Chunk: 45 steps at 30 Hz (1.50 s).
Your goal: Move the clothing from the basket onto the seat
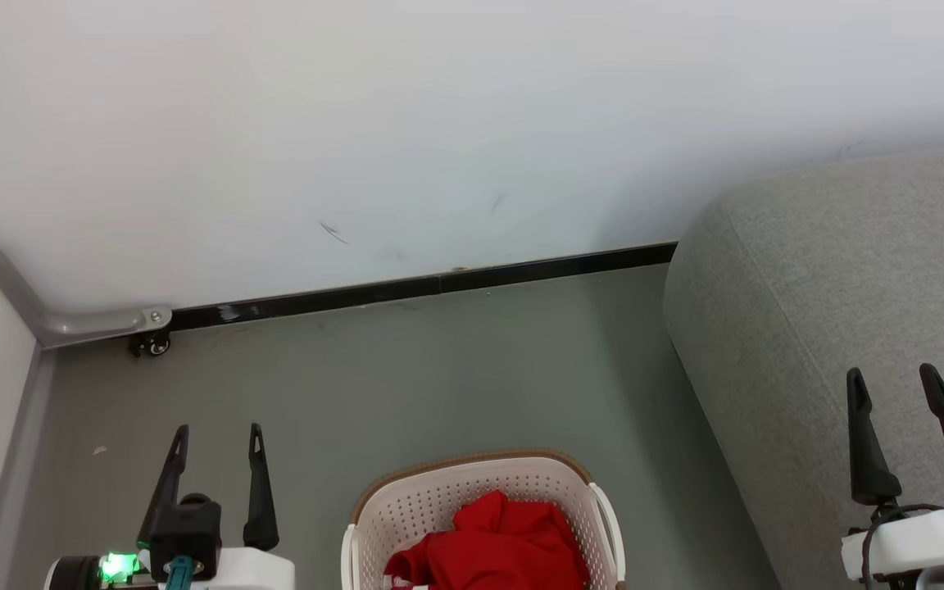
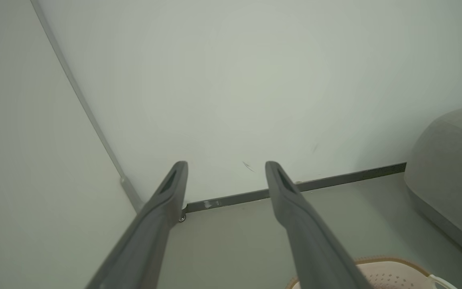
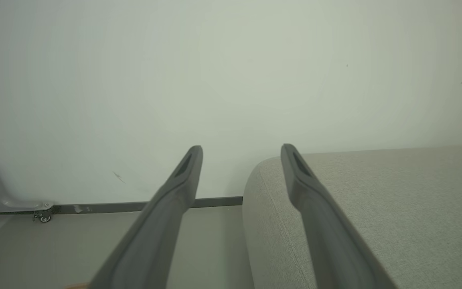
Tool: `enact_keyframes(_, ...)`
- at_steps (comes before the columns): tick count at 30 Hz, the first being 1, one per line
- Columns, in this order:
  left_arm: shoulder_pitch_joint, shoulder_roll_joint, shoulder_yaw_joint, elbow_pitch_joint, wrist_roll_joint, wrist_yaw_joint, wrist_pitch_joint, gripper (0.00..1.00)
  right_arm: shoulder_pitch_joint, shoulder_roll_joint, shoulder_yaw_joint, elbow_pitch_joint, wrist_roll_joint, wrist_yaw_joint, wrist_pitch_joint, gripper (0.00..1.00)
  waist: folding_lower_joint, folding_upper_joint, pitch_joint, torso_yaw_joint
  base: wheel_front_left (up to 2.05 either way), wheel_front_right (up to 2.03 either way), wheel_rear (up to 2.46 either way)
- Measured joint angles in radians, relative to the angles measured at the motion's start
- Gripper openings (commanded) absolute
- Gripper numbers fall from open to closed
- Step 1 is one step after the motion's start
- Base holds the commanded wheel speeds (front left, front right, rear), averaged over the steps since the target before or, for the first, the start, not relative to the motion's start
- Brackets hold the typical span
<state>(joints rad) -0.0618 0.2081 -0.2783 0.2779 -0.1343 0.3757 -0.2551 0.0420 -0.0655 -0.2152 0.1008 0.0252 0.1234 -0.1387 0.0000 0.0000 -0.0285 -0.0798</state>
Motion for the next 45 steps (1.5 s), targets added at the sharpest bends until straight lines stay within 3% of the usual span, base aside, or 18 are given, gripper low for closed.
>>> enact_keyframes(13,0.068,0.01,0.004,-0.023,-0.022,0.001,0.01,1.0,0.057,0.008,-0.004,-0.033,0.005,0.0,0.035,1.0,0.0,0.0,-0.018,0.016,0.0,0.0,0.0)
enact_keyframes(19,0.078,0.032,0.017,-0.02,-0.05,-0.034,0.01,1.0,0.069,0.009,0.02,-0.042,0.012,0.0,0.054,1.0,0.0,0.0,-0.019,0.011,0.0,0.0,0.0)
enact_keyframes(45,0.078,0.03,-0.004,-0.044,-0.049,-0.059,0.009,1.0,0.098,0.011,0.047,-0.06,0.047,0.0,0.088,1.0,0.0,0.0,0.005,0.021,0.0,0.0,0.0)
